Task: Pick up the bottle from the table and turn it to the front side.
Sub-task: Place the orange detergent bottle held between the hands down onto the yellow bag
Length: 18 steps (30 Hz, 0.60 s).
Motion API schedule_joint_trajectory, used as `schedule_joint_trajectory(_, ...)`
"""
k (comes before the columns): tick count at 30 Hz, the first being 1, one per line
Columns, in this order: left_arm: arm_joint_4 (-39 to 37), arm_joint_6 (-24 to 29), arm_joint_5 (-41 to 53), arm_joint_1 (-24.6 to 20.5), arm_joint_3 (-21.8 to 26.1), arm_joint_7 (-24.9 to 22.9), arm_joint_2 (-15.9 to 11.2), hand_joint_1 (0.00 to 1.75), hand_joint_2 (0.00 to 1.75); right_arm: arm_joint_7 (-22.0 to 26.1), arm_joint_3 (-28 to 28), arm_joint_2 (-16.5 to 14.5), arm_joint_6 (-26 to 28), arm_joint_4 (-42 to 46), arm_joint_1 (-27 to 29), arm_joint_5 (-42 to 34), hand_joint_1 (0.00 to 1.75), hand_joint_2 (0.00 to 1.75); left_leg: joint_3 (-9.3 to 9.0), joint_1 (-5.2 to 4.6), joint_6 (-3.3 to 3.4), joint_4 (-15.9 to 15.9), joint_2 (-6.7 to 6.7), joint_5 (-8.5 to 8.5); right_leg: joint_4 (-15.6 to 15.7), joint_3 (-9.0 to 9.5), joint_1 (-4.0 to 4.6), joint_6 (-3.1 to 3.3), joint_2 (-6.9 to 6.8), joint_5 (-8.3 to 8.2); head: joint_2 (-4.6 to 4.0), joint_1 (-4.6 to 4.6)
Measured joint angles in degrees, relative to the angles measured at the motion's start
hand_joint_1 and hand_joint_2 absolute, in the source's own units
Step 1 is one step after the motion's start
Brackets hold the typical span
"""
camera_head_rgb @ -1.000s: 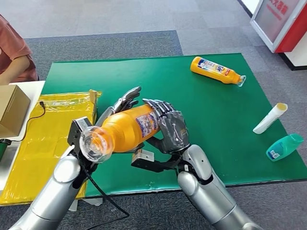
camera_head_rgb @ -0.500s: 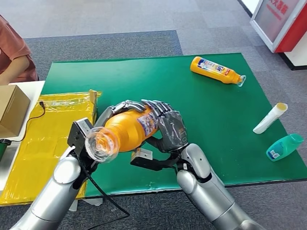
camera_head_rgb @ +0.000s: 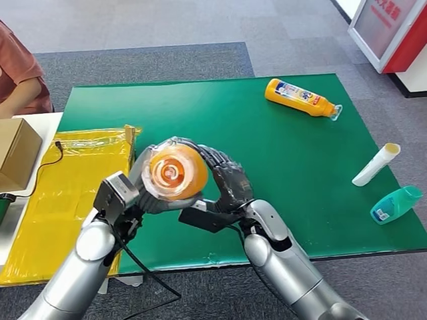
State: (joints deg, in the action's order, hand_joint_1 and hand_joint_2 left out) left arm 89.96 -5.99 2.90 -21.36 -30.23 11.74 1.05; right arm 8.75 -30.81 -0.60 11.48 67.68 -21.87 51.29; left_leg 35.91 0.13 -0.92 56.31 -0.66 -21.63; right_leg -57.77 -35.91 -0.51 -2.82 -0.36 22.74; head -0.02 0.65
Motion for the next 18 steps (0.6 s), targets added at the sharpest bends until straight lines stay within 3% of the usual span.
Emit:
schedule_joint_trajectory(6,4.23,8.52,8.96,1.96,-0.61,2.23,0.67,1.75,1.75,0.44,8.06,-0.03,-3.77,-4.83,-0.12,-12.61,0.0,1.75,0.09,-0.06,0.04,0.01,0.05,0.02,0.03,-0.05,-0.05,-0.07,-0.04,-0.08,0.0,0.01)
schedule_joint_trajectory(12,6.21,11.71,11.39,3.71,-0.53,2.95,0.62,1.75,1.75,1.25,12.81,-0.03,-4.5,-5.87,0.01,-15.83,0.0,1.75,0.09,-0.05,0.04,0.01,0.05,0.02,0.03,-0.06,-0.05,-0.06,-0.03,-0.08,0.0,0.0)
schedule_joint_trajectory(18,7.31,22.51,24.06,6.9,0.88,3.58,0.2,1.75,1.75,2.37,16.42,0.14,-6.14,-2.84,2.71,-22.67,0.0,1.75,0.09,-0.05,0.04,0.0,0.05,0.01,0.03,-0.06,-0.04,-0.07,-0.04,-0.06,0.0,0.01)
